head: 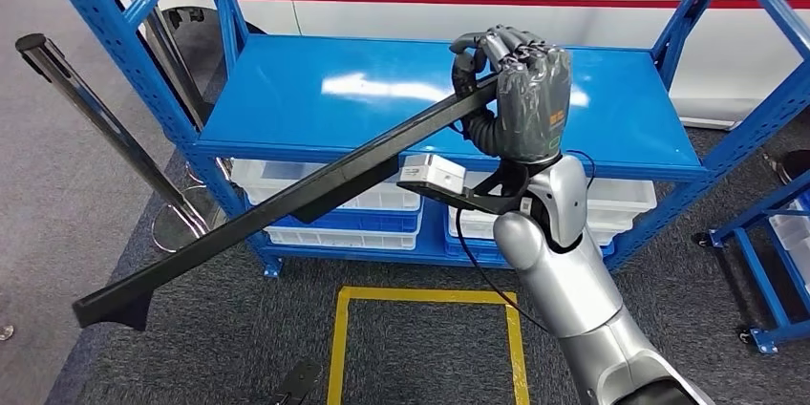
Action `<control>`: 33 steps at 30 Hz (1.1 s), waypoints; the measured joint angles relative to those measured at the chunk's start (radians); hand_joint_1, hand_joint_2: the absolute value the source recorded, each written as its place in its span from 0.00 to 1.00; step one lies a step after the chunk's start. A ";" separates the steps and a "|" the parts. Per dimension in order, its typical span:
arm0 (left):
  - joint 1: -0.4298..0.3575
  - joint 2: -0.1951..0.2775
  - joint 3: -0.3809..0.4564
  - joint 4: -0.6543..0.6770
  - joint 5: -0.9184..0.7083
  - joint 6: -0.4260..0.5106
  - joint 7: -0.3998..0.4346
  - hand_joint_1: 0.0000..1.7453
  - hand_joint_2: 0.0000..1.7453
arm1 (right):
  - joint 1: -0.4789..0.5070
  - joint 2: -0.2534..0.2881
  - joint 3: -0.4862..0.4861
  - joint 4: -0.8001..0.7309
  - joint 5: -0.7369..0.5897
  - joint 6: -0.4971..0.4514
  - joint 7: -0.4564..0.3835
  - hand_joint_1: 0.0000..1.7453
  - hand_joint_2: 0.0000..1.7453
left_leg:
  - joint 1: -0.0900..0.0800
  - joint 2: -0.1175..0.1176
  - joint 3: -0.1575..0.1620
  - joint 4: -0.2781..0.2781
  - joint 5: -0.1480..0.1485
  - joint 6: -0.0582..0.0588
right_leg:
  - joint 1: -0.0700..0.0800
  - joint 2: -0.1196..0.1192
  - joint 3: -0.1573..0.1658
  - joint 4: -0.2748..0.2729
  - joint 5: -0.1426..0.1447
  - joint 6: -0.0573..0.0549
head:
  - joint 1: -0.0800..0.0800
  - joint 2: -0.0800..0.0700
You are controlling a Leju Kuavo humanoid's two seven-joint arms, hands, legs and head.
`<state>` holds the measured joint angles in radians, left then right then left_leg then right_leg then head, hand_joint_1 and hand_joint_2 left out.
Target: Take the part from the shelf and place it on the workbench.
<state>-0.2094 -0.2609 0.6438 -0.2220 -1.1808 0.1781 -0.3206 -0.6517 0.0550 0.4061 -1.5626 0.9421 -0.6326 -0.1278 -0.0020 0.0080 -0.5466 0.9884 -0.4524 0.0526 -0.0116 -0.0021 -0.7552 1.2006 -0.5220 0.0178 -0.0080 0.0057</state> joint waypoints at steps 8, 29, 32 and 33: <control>0.007 0.002 0.001 0.000 0.009 0.003 -0.004 0.00 1.00 | -0.003 -0.015 -0.018 0.000 -0.005 -0.002 -0.008 1.00 1.00 | -0.002 0.001 -0.118 0.053 0.062 -0.028 | -0.009 0.004 0.193 -0.120 0.011 0.005 | 0.000 0.000; 0.007 0.007 0.016 0.000 0.040 0.003 -0.010 0.00 1.00 | -0.042 -0.014 -0.019 0.035 -0.006 0.000 -0.011 1.00 1.00 | 0.000 0.004 0.023 -0.005 -0.015 -0.010 | -0.003 0.000 0.016 -0.091 0.082 -0.002 | 0.000 0.000; 0.006 0.007 0.018 0.000 0.044 0.003 -0.008 0.00 1.00 | -0.050 -0.014 -0.020 0.047 -0.007 0.003 -0.011 1.00 1.00 | -0.002 0.004 -0.026 0.002 0.018 -0.006 | -0.004 0.001 -0.014 0.089 -0.020 0.005 | 0.000 0.000; 0.005 0.007 0.019 0.000 0.045 0.003 -0.007 0.00 1.00 | -0.053 -0.014 -0.020 0.052 -0.007 0.003 -0.011 1.00 1.00 | -0.002 0.004 -0.044 0.007 0.028 -0.007 | -0.005 0.001 -0.007 0.118 -0.009 0.008 | 0.000 0.000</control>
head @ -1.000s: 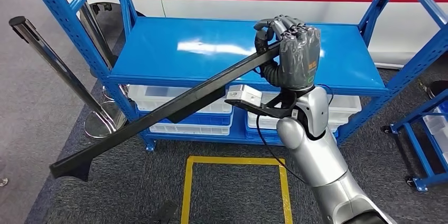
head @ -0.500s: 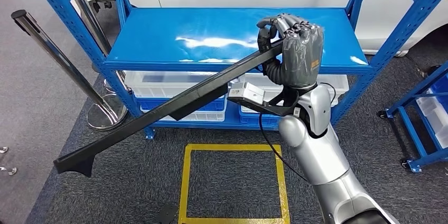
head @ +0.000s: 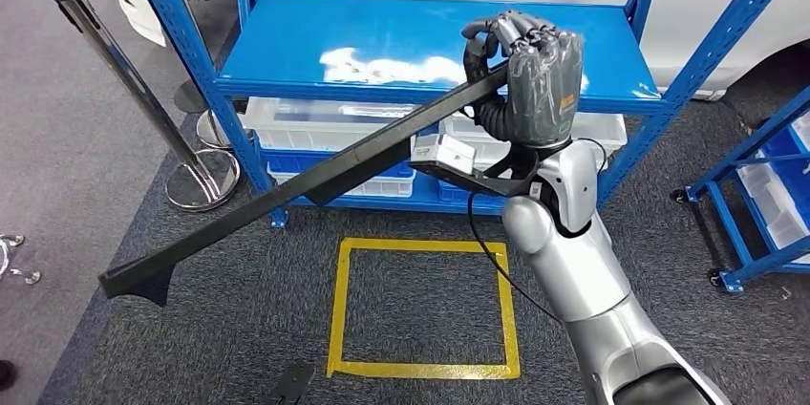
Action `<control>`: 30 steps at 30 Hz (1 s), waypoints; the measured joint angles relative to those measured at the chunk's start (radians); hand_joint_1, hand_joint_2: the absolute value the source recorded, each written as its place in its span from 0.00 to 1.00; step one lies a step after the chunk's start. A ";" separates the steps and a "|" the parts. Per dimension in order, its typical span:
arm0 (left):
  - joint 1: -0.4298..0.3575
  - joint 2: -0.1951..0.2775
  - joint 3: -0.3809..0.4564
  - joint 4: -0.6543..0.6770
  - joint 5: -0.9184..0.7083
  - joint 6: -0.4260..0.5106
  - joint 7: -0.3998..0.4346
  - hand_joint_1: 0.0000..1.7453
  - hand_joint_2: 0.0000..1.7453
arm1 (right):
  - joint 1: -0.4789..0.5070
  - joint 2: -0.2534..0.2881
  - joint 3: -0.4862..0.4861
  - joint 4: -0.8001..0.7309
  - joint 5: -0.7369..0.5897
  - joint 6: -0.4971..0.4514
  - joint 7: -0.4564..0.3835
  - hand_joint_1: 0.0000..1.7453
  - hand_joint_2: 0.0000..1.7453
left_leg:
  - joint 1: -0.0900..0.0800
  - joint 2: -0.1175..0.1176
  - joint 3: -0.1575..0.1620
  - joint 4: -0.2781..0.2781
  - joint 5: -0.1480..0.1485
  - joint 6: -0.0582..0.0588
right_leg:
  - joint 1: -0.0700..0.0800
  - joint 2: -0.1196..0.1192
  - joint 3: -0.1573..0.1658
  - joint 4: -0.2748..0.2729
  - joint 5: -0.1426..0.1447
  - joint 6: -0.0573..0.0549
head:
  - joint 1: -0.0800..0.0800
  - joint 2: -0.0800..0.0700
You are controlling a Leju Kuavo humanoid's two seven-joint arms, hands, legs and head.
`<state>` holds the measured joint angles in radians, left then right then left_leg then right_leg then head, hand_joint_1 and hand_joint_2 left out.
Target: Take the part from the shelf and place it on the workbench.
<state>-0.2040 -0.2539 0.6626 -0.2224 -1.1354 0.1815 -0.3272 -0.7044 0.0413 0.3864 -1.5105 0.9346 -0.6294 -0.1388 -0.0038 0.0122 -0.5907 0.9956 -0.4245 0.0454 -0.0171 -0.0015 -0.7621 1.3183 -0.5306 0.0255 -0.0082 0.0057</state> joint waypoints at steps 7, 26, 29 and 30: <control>0.002 0.002 0.007 0.000 0.002 0.002 0.001 0.00 1.00 | -0.022 0.003 -0.001 0.019 -0.002 -0.002 -0.007 1.00 1.00 | -0.001 -0.002 -0.080 0.035 0.051 -0.031 | 0.005 0.003 0.207 -0.267 0.018 -0.017 | -0.001 0.000; 0.007 0.008 0.013 0.000 0.006 0.007 -0.009 0.00 1.00 | -0.027 -0.013 -0.018 0.000 0.012 0.003 -0.014 1.00 1.00 | 0.005 -0.007 0.047 -0.026 -0.009 -0.006 | 0.000 0.001 0.078 -0.236 0.076 -0.016 | 0.000 0.000; 0.006 0.008 0.014 0.000 0.007 0.007 -0.009 0.00 1.00 | -0.026 -0.028 -0.026 -0.007 0.019 0.005 -0.011 1.00 1.00 | 0.003 -0.003 0.011 -0.013 0.009 -0.002 | -0.004 0.002 0.029 -0.053 -0.036 -0.004 | 0.001 0.000; 0.007 0.008 0.014 0.000 0.007 0.007 -0.009 0.00 1.00 | -0.026 -0.032 -0.028 -0.007 0.019 0.005 -0.010 1.00 1.00 | 0.004 -0.002 -0.004 -0.004 0.014 -0.004 | -0.006 0.002 0.027 -0.016 -0.039 0.000 | 0.001 0.000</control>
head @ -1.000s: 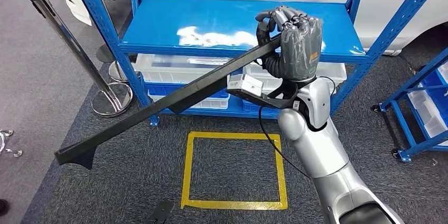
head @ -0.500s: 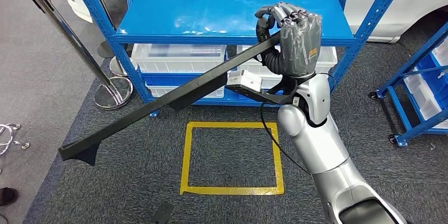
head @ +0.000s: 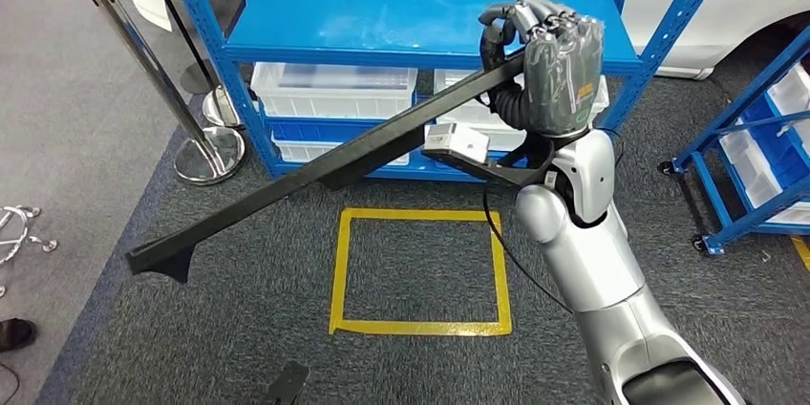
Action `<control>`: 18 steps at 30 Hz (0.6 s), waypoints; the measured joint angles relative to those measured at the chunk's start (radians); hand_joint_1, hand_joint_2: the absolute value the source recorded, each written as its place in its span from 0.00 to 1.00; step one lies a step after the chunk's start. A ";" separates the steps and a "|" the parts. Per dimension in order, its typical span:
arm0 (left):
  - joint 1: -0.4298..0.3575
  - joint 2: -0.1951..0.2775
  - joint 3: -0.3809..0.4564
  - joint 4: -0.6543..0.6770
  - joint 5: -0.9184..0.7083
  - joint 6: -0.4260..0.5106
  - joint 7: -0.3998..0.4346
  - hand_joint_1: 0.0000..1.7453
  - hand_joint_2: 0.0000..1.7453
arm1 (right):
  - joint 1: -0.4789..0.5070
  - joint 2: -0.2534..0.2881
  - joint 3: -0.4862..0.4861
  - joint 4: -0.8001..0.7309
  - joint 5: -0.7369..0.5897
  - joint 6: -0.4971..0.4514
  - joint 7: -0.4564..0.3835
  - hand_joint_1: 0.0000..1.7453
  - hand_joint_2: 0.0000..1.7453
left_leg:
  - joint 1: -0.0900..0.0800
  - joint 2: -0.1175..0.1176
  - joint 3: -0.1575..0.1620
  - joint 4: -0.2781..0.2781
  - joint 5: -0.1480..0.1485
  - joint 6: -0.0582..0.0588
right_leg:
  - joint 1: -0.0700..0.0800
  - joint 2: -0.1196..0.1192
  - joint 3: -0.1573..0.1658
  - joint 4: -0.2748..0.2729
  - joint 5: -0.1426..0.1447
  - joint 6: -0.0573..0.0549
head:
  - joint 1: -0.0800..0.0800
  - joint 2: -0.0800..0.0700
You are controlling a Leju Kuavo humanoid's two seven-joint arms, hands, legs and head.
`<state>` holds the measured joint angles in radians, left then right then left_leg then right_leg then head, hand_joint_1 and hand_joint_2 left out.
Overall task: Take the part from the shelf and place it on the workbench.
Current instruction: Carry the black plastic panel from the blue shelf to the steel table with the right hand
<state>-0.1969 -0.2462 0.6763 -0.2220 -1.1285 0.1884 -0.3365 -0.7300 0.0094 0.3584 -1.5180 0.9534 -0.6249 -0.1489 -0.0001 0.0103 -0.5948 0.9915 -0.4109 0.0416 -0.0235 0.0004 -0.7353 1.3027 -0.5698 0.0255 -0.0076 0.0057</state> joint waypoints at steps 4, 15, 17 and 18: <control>0.000 0.001 0.000 0.000 -0.001 0.000 0.000 0.00 1.00 | 0.000 -0.009 -0.006 -0.010 0.006 0.000 0.001 1.00 1.00 | 0.003 0.001 -0.060 0.046 0.014 -0.014 | -0.011 0.000 0.119 -0.133 0.063 0.013 | 0.000 0.000; 0.031 0.008 0.001 0.000 0.000 -0.001 0.005 0.00 1.00 | 0.010 -0.040 -0.019 -0.097 0.037 0.032 0.021 1.00 1.00 | 0.011 -0.007 -0.136 0.315 -0.176 -0.058 | 0.004 -0.002 0.062 -0.231 0.149 -0.056 | -0.003 0.000; 0.032 0.008 0.001 0.000 0.003 -0.005 0.002 0.00 1.00 | 0.014 -0.049 -0.021 -0.117 0.040 0.038 0.024 1.00 1.00 | 0.010 -0.007 -0.089 0.325 -0.133 -0.052 | 0.007 -0.003 0.029 -0.231 0.176 -0.055 | -0.003 0.000; 0.032 0.008 0.001 0.000 0.004 -0.007 0.000 0.00 1.00 | 0.015 -0.055 -0.022 -0.128 0.042 0.040 0.025 1.00 1.00 | 0.009 -0.008 -0.043 0.284 -0.107 -0.047 | 0.007 -0.003 0.015 -0.231 0.189 -0.054 | -0.004 0.000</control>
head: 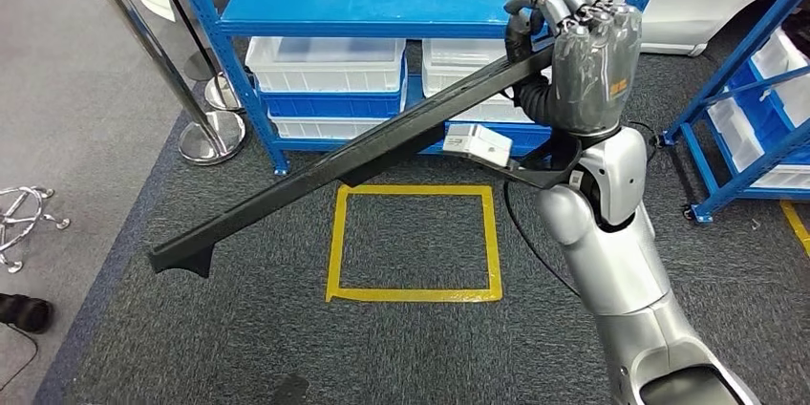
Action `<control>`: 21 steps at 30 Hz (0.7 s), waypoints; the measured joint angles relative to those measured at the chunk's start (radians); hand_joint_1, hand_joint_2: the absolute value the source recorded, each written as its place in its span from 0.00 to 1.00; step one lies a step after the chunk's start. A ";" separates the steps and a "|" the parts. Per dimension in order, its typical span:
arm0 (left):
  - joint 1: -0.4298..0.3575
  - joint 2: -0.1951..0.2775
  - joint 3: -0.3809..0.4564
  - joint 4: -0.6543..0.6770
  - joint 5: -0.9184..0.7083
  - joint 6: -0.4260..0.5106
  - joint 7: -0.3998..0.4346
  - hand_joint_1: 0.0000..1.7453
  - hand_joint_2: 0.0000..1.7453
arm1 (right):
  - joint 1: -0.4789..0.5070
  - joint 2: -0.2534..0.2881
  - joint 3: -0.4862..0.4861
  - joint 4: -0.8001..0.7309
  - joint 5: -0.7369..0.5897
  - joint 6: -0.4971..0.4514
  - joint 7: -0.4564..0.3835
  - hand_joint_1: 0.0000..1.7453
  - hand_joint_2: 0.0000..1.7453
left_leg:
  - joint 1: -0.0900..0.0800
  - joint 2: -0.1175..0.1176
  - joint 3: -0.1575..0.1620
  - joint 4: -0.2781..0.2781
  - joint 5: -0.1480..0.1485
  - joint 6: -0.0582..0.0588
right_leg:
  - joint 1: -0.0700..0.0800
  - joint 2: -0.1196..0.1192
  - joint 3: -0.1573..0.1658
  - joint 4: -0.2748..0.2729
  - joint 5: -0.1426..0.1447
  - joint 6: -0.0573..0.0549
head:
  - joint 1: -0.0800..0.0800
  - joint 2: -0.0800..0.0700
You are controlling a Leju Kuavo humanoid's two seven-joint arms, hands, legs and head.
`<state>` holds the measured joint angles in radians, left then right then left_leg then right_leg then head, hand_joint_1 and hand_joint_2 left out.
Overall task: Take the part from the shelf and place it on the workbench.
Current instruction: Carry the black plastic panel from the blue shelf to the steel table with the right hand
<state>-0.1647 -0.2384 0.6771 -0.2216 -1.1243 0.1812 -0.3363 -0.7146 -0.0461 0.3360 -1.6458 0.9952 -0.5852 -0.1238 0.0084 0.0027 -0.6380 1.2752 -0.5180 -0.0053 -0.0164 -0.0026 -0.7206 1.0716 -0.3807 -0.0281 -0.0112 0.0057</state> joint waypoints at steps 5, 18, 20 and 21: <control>-0.004 -0.003 0.000 0.000 0.004 -0.009 -0.011 0.00 1.00 | 0.008 -0.026 -0.012 -0.058 -0.001 0.003 0.008 1.00 1.00 | -0.017 -0.003 0.185 -0.278 -0.039 0.022 | -0.006 -0.003 -0.022 -0.025 0.069 0.025 | 0.000 0.000; 0.002 0.001 0.000 0.000 -0.005 -0.001 0.001 0.00 1.00 | 0.065 -0.095 -0.040 -0.126 -0.036 -0.028 -0.002 1.00 1.00 | -0.016 0.011 -0.032 -0.253 0.142 0.026 | -0.009 0.004 0.157 0.062 -0.125 0.048 | 0.001 0.000; 0.003 0.006 0.000 0.000 -0.005 0.001 0.000 0.00 1.00 | 0.070 -0.097 -0.041 -0.134 -0.038 -0.033 -0.004 1.00 1.00 | -0.016 0.009 -0.046 -0.245 0.161 0.016 | 0.000 0.005 0.203 -0.020 -0.168 0.038 | 0.000 0.000; 0.004 0.008 0.000 0.000 -0.004 0.001 0.000 0.00 1.00 | 0.075 -0.098 -0.041 -0.136 -0.039 -0.036 -0.004 1.00 1.00 | -0.013 0.008 -0.052 -0.245 0.170 0.011 | 0.001 0.003 0.196 -0.023 -0.163 0.030 | 0.000 0.000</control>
<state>-0.1611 -0.2305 0.6771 -0.2220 -1.1286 0.1823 -0.3360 -0.6398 -0.1441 0.2949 -1.7816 0.9566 -0.6214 -0.1278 -0.0048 0.0107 -0.6901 1.0302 -0.3479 0.0053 -0.0159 0.0004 -0.5251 1.0487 -0.5436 0.0021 -0.0110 0.0057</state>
